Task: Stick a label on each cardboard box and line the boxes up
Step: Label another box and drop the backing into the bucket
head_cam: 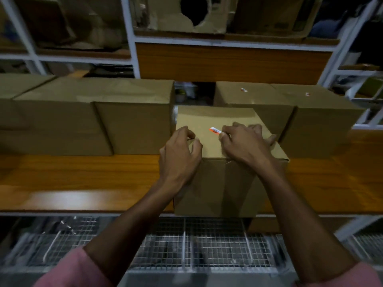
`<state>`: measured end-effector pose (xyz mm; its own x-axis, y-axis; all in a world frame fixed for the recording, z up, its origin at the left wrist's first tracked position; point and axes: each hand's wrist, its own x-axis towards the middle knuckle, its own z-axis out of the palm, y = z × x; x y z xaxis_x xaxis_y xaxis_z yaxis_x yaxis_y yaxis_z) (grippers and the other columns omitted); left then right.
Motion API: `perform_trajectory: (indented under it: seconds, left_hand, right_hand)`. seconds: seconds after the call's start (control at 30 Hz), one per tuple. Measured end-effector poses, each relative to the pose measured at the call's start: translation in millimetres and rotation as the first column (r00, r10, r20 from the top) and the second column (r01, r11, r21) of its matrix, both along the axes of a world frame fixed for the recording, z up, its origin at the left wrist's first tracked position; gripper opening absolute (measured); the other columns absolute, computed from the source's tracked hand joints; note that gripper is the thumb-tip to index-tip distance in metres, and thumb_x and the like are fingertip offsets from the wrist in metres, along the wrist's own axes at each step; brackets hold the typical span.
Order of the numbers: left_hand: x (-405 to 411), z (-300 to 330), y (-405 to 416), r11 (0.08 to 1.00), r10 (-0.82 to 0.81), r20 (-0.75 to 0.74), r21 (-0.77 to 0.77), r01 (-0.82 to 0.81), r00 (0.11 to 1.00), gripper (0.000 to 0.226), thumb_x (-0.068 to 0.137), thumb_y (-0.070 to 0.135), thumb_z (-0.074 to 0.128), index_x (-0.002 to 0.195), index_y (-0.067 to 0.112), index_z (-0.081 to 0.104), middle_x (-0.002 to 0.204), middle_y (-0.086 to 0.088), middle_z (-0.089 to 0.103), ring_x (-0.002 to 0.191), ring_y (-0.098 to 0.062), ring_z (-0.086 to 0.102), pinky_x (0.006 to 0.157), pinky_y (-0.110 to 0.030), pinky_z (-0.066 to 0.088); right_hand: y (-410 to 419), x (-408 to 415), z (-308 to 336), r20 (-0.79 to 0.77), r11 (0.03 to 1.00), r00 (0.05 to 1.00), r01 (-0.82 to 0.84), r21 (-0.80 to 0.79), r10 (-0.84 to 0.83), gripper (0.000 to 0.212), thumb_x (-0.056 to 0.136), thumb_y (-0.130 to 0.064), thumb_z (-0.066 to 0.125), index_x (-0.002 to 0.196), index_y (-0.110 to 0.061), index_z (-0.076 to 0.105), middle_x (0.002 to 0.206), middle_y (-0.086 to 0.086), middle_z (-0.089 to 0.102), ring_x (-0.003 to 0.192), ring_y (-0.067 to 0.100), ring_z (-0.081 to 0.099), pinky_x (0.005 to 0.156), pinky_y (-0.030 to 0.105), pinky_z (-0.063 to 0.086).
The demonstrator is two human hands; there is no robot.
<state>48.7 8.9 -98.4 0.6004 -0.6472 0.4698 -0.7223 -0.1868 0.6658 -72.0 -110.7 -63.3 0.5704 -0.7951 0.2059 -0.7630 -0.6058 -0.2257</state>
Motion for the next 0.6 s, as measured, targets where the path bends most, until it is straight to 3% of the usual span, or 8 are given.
perform_trajectory:
  seconds: [0.27, 0.43, 0.6]
  left_hand:
    - [139, 2, 127, 0.998, 0.059, 0.015, -0.003, -0.058, 0.998, 0.017, 0.098, 0.021, 0.055, 0.111, 0.013, 0.063, 0.123, -0.002, 0.065, 0.109, -0.018, 0.06, 0.085, -0.031, 0.032]
    - [212, 4, 192, 0.991, 0.133, 0.028, -0.026, -0.132, 0.991, 0.035, 0.09, 0.031, 0.048, 0.111, 0.012, 0.067, 0.125, -0.003, 0.068, 0.111, -0.021, 0.065, 0.089, -0.041, 0.051]
    - [263, 1, 231, 0.981, 0.191, 0.086, -0.002, -0.192, 0.978, 0.017, 0.095, 0.022, 0.056, 0.107, 0.013, 0.066, 0.119, -0.003, 0.069, 0.106, -0.023, 0.064, 0.077, -0.032, 0.038]
  right_hand:
    - [105, 145, -5, 0.005, 0.987, 0.989, -0.151, 0.05, 0.151, 0.037, 0.094, -0.043, 0.032, 0.113, -0.034, 0.062, 0.116, 0.0, 0.056, 0.125, 0.04, 0.043, 0.105, 0.074, 0.024]
    - [173, 217, 1, 0.045, 0.98, 0.981, -0.193, 0.044, 0.191, 0.036, 0.099, -0.048, 0.038, 0.123, -0.035, 0.061, 0.133, -0.005, 0.054, 0.134, 0.035, 0.036, 0.105, 0.068, 0.022]
    - [205, 270, 5, 0.008, 0.973, 0.973, -0.229, 0.021, 0.229, 0.037, 0.101, -0.048, 0.042, 0.134, -0.035, 0.055, 0.15, -0.001, 0.046, 0.141, 0.034, 0.031, 0.109, 0.069, 0.016]
